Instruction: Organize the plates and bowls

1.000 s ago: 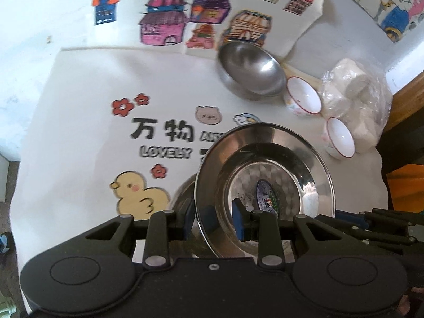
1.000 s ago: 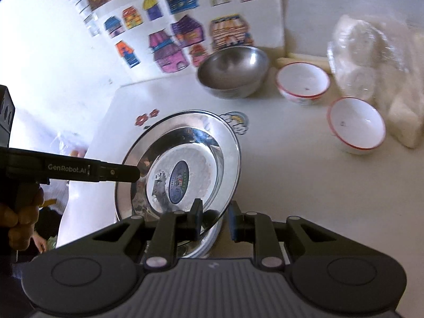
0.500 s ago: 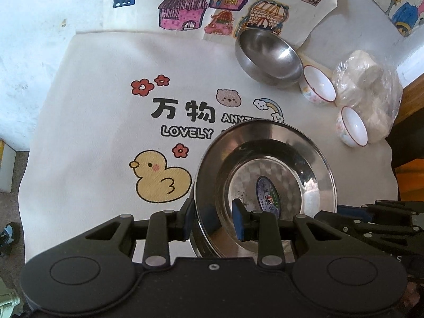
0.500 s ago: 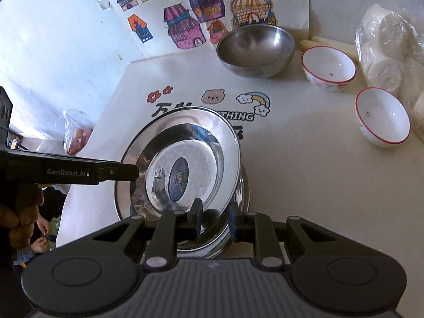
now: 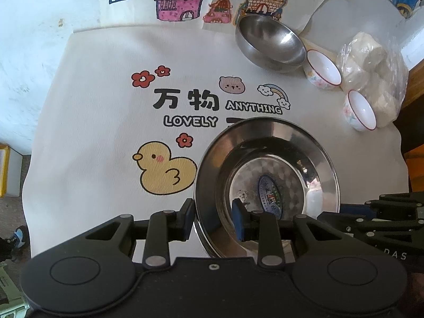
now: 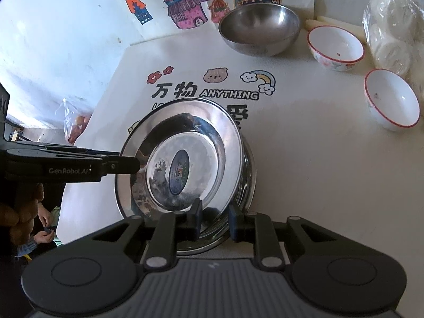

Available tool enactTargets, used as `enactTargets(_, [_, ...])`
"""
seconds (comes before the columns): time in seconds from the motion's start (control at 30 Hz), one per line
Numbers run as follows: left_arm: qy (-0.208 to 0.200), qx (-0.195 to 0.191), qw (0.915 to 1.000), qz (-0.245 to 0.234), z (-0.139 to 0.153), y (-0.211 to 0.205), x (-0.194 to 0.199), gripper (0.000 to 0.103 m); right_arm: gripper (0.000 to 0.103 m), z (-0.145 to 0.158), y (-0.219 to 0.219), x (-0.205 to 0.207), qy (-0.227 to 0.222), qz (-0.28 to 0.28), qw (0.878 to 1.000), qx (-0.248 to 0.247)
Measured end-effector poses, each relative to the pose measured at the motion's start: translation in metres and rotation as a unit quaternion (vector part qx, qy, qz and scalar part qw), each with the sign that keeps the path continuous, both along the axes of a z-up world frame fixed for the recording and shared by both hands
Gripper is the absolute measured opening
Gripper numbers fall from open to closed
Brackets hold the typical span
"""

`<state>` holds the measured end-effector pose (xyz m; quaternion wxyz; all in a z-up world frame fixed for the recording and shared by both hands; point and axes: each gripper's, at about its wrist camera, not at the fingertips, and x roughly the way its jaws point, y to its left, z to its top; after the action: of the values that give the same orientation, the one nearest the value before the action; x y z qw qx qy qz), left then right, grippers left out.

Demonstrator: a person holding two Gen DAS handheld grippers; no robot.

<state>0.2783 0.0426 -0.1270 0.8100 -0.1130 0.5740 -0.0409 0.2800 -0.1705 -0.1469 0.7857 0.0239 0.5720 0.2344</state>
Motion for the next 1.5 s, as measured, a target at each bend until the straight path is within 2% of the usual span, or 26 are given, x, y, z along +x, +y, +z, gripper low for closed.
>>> enactTargets(0.57, [0.007, 0.009, 0.9999, -0.010, -0.0024, -0.0065, 0.0008, 0.034, 0.025, -0.0056, 0.0018, 0.0052, 0.024, 0.000, 1.000, -0.005])
enactTargets(1.03, [0.015, 0.017, 0.9997, -0.012, -0.0046, -0.0069, 0.0000, 0.038, 0.027, -0.0060, 0.0052, 0.0048, 0.020, 0.008, 1.000, -0.007])
enactTargets(1.37, [0.010, 0.013, 0.9998, -0.006, -0.0022, -0.0052, 0.0030, 0.039, 0.032, -0.0001, 0.0061, 0.0015, 0.008, 0.009, 1.000, -0.012])
enactTargets(1.5, [0.005, 0.014, 0.9999, -0.005, 0.0011, -0.0069, 0.0055, 0.045, 0.034, 0.0006, 0.0035, 0.0001, 0.005, 0.007, 1.000, -0.011])
